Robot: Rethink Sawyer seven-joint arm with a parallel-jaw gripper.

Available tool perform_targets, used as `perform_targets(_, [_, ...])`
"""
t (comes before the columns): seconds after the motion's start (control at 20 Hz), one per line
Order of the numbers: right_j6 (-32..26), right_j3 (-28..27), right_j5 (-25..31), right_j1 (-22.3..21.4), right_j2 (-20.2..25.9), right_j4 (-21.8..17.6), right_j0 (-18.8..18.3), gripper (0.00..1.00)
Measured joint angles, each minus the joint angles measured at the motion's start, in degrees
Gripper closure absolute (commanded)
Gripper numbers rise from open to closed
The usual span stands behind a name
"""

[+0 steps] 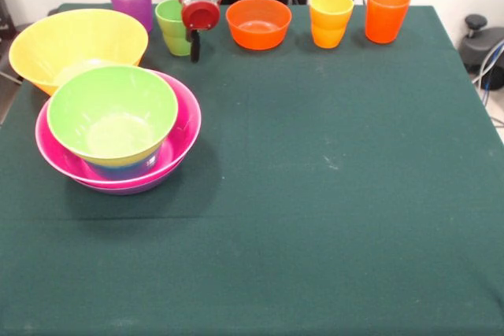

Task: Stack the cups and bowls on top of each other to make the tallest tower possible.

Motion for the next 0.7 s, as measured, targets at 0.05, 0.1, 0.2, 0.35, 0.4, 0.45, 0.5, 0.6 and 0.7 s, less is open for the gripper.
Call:
perform_targets(0.05, [0.0,0.0,0.01,-0.06,0.0,0.01,0.02,0.0])
perform_targets(0.1, [0.0,0.0,0.01,-0.22,0.0,0.02,0.08,0.0])
perform_targets(0.2, [0.0,0.01,0.01,-0.53,0.01,0.02,0.18,0.0])
perform_targets(0.35, [0.0,0.03,0.01,-1.46,0.0,0.1,0.39,0.0])
perform_targets(0.4, [0.0,0.04,0.01,-1.77,-0.01,0.13,0.46,0.0])
perform_targets(0.45, [0.0,0.04,0.01,-1.85,-0.01,0.14,0.48,0.0])
perform_targets(0.5, [0.0,0.05,0.01,-2.22,-0.01,0.17,0.6,0.0])
perform_targets(0.6, [0.0,0.06,0.01,-2.96,-0.01,0.21,0.85,0.0])
perform_targets(0.7, [0.0,0.17,0.02,-3.93,-0.01,0.36,1.12,0.0])
